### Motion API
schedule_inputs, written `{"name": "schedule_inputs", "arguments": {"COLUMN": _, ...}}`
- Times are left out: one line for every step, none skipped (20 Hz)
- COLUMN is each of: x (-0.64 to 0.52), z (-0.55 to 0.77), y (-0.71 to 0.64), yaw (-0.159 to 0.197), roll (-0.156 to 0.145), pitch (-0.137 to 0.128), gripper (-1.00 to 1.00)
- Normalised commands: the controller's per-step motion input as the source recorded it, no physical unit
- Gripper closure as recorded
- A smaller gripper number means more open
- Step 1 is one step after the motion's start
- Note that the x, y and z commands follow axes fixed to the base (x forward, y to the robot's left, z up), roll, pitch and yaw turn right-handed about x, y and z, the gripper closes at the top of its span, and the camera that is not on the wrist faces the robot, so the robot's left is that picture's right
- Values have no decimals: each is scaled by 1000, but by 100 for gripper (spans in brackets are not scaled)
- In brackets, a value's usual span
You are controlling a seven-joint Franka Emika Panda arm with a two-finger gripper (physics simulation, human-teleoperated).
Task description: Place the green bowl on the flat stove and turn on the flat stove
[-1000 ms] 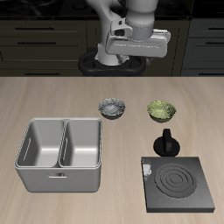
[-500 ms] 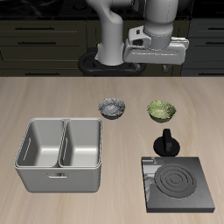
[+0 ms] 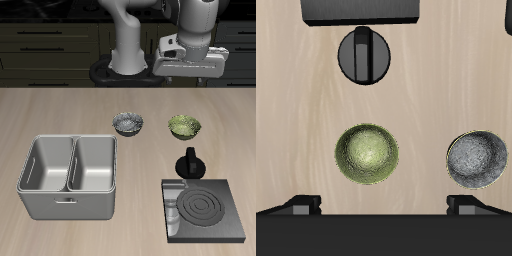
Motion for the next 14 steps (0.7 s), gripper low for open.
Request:
{"name": "schedule_inputs", "arguments": {"x": -21, "z": -103, "y": 65, "yaw": 34, "roll": -50, "pitch": -16, "gripper": -100}}
{"name": "schedule_inputs", "arguments": {"x": -13, "z": -158, "y": 48, "yaw": 11, "roll": 0, "pitch": -16, "gripper": -100}}
{"name": "schedule_inputs", "arguments": {"x": -22, "z": -282, "y": 29, "yaw": 1, "roll": 22, "pitch": 31, "gripper": -100}}
{"name": "schedule_inputs", "arguments": {"x": 27, "z": -353, "y": -99, "yaw": -16, "roll": -11, "pitch": 73, "gripper": -100}}
{"name": "schedule_inputs", "arguments": {"x": 67, "z": -320, "y": -155, "yaw": -8, "roll": -63, "pitch": 34, "gripper": -100}}
{"name": "schedule_inputs", "arguments": {"x": 116, "z": -332, "y": -115, "yaw": -1, "roll": -21, "pitch": 49, "gripper": -100}}
{"name": "schedule_inputs", "arguments": {"x": 134, "z": -329, "y": -206, "yaw": -18, "roll": -55, "pitch": 54, "gripper": -100}}
{"name": "schedule_inputs", "arguments": {"x": 47, "z": -315, "y": -5, "yaw": -13, "roll": -4, "pitch": 45, "gripper": -100}}
{"name": "schedule_inputs", "arguments": {"x": 68, "z": -293, "y": -49, "yaw": 20, "roll": 9, "pitch": 18, "gripper": -100}}
{"name": "schedule_inputs", "arguments": {"x": -5, "z": -300, "y": -66, "yaw": 2, "roll": -50, "pitch": 24, "gripper": -100}}
{"name": "schedule_inputs", "arguments": {"x": 33, "z": -270, "y": -51, "yaw": 40, "roll": -18, "pitch": 1, "gripper": -100}}
{"name": "schedule_inputs", "arguments": {"x": 117, "z": -341, "y": -137, "yaw": -32, "roll": -18, "pitch": 49, "gripper": -100}}
{"name": "schedule_inputs", "arguments": {"x": 46, "z": -416, "y": -80, "yaw": -7, "roll": -32, "pitch": 49, "gripper": -100}}
{"name": "schedule_inputs", "arguments": {"x": 30, "z": -162, "y": -28, "yaw": -1, "roll": -12, "pitch": 8, "gripper": -100}}
